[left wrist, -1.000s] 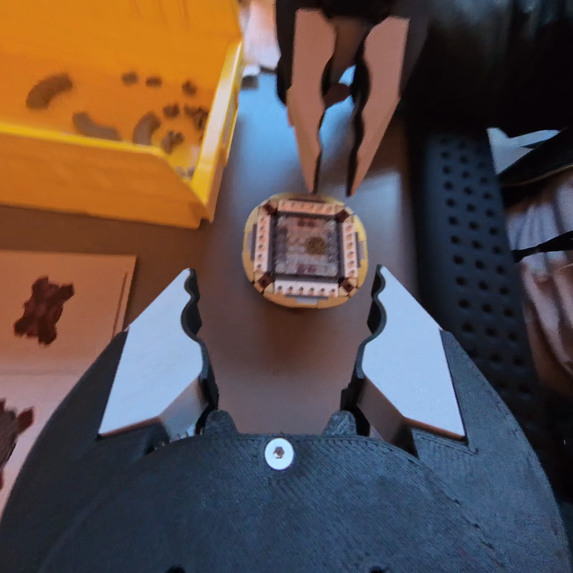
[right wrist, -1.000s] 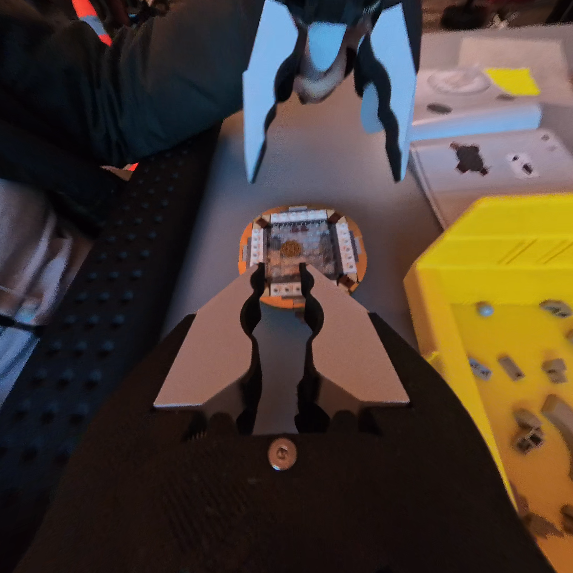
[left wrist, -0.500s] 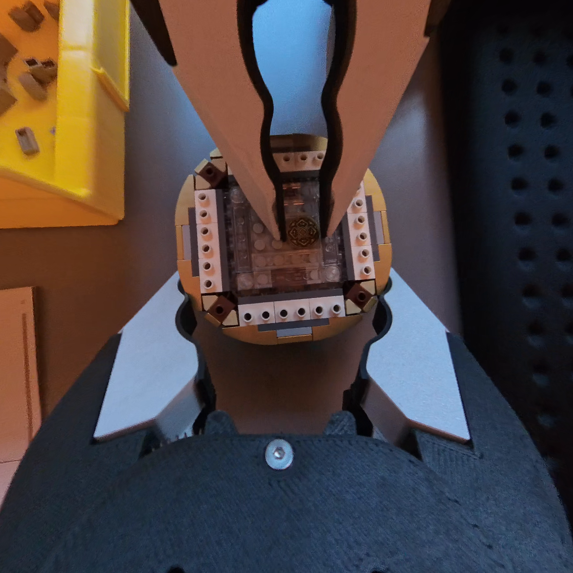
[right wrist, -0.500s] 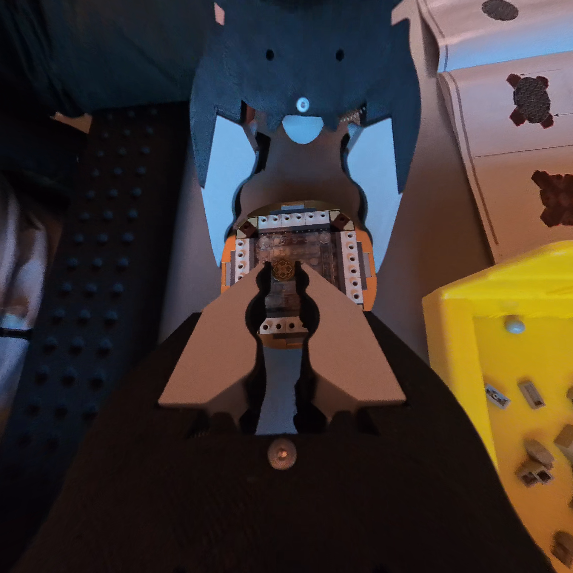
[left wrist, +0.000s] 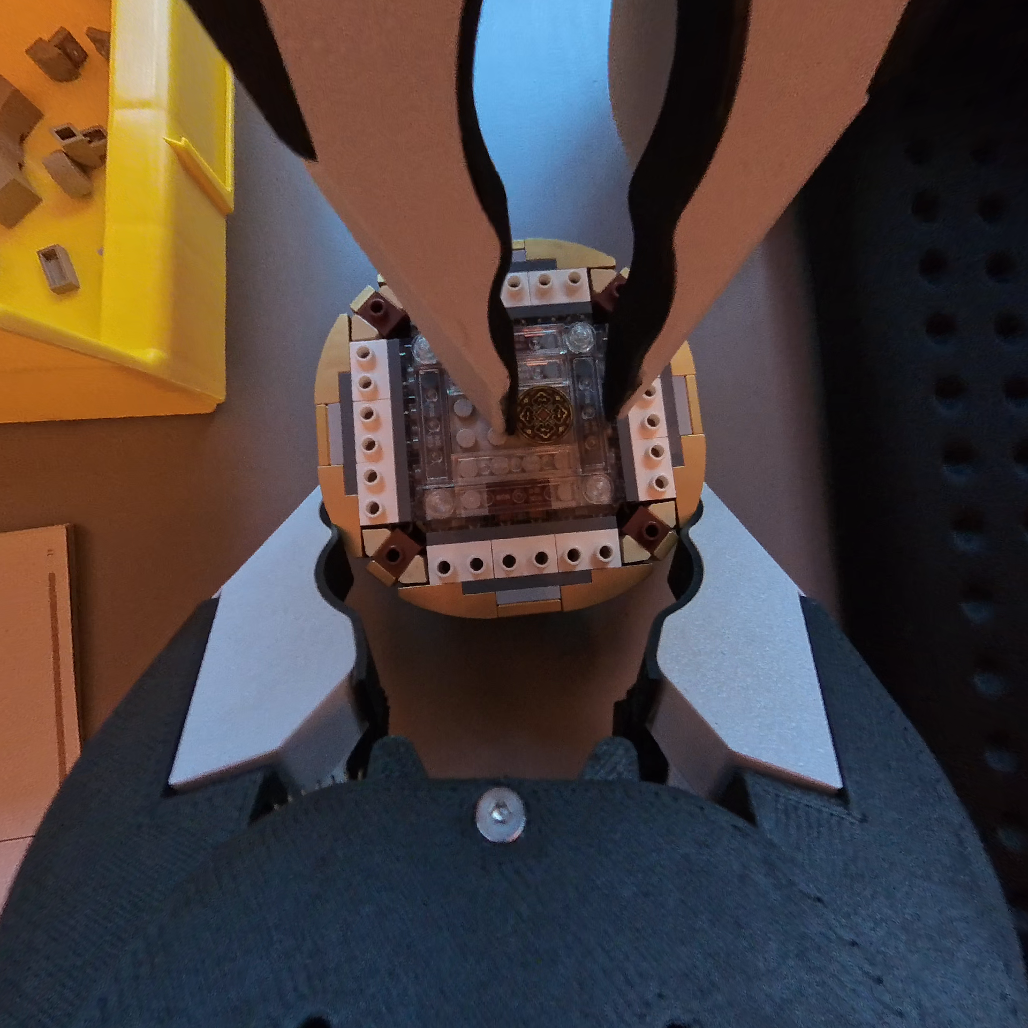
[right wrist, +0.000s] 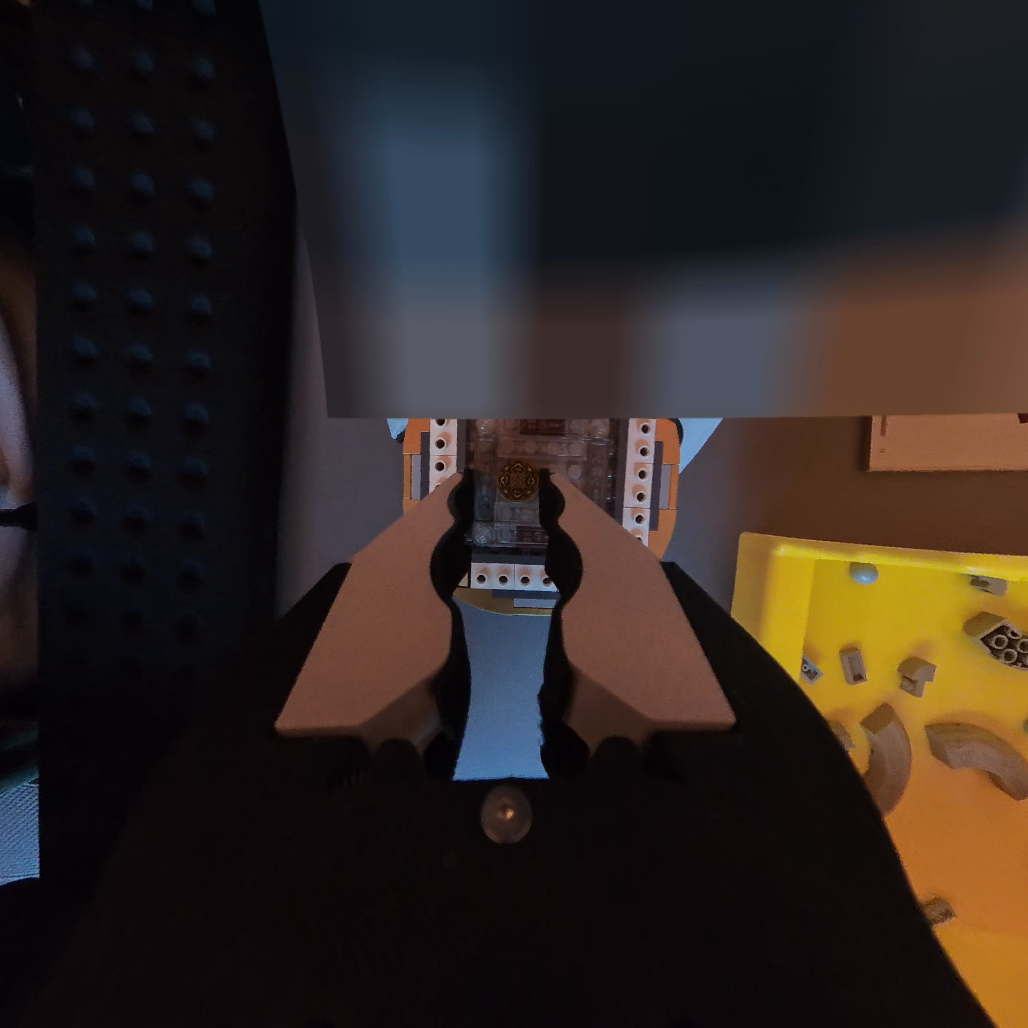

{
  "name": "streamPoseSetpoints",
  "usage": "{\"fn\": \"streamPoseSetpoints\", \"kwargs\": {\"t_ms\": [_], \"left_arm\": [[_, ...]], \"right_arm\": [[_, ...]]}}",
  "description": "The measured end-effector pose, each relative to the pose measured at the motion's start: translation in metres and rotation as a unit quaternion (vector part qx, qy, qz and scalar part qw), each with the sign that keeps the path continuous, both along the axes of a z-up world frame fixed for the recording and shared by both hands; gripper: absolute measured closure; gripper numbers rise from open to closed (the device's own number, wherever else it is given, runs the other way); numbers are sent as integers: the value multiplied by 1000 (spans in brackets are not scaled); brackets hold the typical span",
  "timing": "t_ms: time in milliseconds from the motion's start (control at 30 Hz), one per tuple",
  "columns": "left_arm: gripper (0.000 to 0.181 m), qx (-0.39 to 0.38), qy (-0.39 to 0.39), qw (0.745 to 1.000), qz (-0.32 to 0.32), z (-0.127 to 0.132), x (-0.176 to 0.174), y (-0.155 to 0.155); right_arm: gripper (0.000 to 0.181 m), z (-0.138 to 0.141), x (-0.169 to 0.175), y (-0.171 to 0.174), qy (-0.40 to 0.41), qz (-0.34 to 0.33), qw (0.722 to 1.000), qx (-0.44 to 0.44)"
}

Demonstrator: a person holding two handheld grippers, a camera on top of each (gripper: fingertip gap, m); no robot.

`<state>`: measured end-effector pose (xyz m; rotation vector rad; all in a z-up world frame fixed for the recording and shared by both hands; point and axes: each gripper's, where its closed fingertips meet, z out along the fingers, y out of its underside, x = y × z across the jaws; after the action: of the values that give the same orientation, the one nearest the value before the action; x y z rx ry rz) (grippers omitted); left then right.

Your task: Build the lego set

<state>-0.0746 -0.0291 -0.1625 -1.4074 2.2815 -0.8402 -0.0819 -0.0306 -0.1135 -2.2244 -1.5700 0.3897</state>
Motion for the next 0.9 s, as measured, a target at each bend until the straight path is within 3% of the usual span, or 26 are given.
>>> {"fn": "streamPoseSetpoints", "kwargs": {"t_ms": [267, 300, 433, 633, 900], "left_arm": [[63, 1, 0, 1000, 5, 0, 0, 1], [64, 4, 1, 1000, 13, -1, 1, 4], [64, 7, 0, 1000, 3, -1, -1, 2], [65, 8, 2, 1000, 1, -1, -1, 0], [65, 6, -1, 1000, -1, 0, -1, -1]], "right_arm": [[162, 2, 0, -1, -13, 15, 999, 41], [181, 3, -6, -11, -2, 41, 999, 27], [181, 6, -2, 6, -28, 13, 994, 107], [164, 3, 1, 3, 24, -34, 999, 19], [165, -1, 2, 0, 22, -48, 995, -84]]}}
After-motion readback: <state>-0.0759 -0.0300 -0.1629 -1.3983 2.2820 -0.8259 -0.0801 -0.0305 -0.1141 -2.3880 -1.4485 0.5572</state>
